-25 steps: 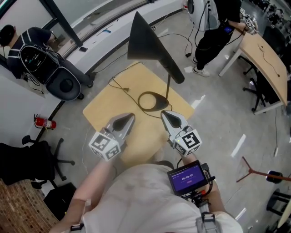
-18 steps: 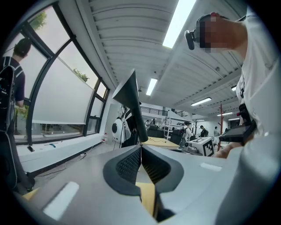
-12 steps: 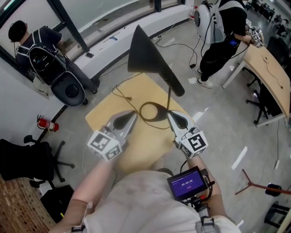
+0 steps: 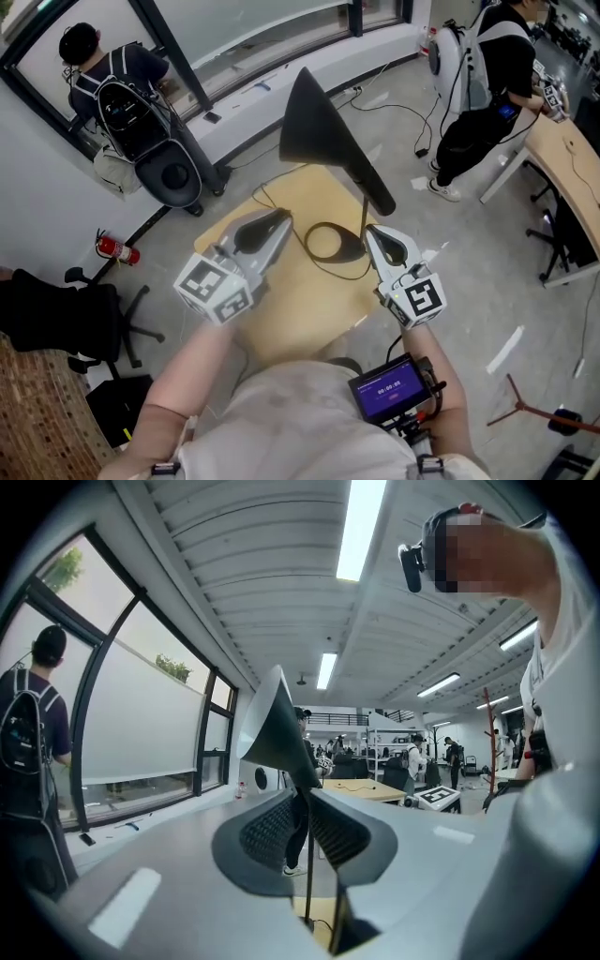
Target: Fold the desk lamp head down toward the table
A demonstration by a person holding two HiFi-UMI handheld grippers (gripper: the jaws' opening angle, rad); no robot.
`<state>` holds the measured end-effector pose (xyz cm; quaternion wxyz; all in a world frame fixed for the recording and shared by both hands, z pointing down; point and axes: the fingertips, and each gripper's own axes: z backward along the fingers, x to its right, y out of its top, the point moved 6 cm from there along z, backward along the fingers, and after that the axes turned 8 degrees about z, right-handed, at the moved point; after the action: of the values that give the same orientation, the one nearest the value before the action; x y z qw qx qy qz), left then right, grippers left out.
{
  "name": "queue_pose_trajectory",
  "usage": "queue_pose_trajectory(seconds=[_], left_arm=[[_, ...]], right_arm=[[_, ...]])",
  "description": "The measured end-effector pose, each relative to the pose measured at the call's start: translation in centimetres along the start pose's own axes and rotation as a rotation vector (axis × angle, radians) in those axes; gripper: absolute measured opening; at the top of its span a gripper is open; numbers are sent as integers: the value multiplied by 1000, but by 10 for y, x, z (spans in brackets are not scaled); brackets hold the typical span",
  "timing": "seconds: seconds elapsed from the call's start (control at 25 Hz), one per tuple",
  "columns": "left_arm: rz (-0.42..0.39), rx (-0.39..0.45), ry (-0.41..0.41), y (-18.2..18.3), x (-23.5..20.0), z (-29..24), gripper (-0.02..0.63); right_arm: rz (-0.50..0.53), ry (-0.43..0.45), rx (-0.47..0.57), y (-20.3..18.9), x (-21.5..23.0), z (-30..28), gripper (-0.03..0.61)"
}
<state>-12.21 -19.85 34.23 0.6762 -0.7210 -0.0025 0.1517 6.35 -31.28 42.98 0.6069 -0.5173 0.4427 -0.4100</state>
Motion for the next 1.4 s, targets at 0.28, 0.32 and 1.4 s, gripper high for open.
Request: queue_pose_trajectory(seconds=[0.28,0.32,1.4], left_arm=[[-68,16,1,35,0,-5,64],[-78,25,6,42,0,-5,66],[-193,57,-69,168,-8,-87,240]], right_arm=[[56,-14,32,17,18,-2,11],[68,-14,37,19,21,-3,11],[199,-45,59,39,47,-11,89]])
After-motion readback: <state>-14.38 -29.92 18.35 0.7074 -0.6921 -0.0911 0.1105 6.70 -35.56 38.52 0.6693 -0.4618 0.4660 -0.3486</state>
